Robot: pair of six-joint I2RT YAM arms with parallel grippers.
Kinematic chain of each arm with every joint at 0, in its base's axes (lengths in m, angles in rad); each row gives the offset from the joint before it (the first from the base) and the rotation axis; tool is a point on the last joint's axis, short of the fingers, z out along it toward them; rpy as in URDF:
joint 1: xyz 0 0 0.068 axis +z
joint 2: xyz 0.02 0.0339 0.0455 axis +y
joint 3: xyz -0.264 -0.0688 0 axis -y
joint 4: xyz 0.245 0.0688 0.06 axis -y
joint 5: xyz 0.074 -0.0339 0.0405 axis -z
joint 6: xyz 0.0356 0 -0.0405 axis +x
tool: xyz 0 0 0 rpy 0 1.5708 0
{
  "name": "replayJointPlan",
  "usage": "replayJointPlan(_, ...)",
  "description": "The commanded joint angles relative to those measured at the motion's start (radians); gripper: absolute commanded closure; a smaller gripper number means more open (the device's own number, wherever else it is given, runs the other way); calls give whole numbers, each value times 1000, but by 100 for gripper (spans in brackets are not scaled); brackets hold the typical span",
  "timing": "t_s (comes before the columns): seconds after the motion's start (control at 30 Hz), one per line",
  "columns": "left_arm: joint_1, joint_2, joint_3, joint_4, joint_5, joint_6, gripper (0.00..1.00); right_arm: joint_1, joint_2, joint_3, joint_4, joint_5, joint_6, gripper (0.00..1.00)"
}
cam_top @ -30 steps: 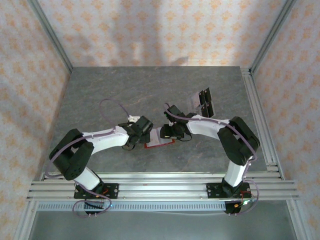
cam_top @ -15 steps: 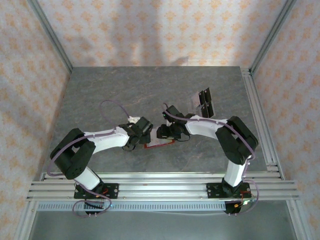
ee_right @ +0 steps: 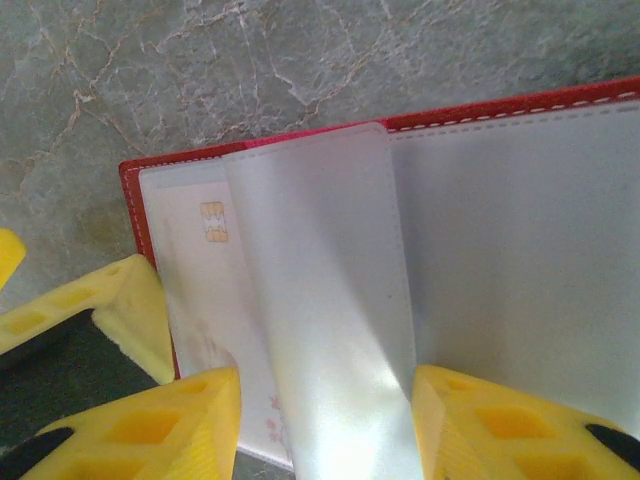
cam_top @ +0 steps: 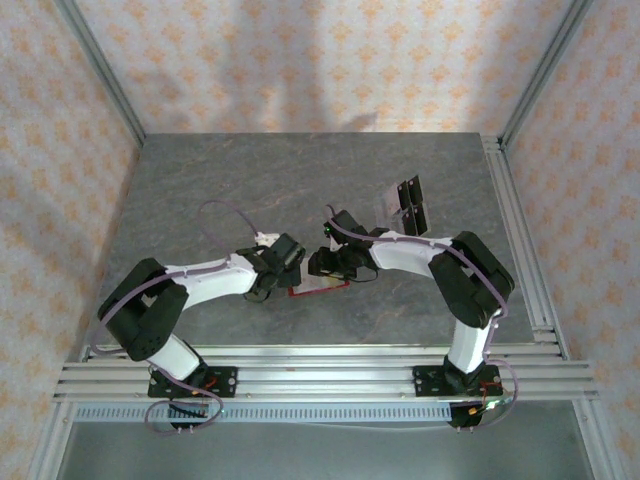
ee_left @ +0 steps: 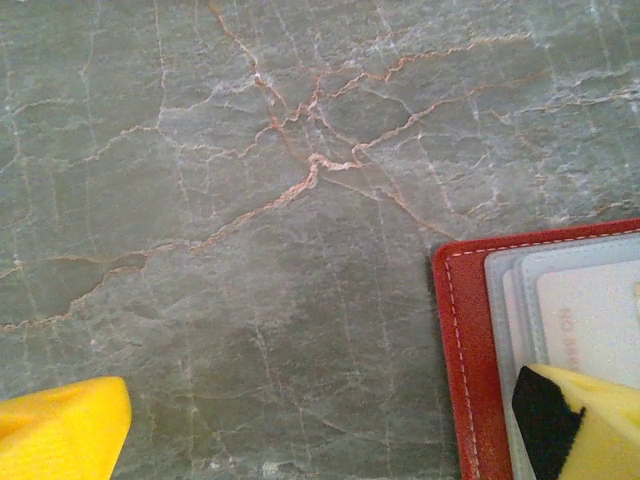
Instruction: Put the credit cards into the card holder
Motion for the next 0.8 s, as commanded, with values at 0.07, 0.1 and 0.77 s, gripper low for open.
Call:
replayJointPlan(0.07,-9,-47,3,-45,-44,-10,0,9,-9,13,24,-11,20,52)
replayJointPlan(0.1,-9,-51,1,-47,-45,-11,0,9,-10,12,25,-11,23,52)
replayJointPlan(0.77,-9,-172,-25,-176,-179,-142,0,46,7,73,11,-31,38,52)
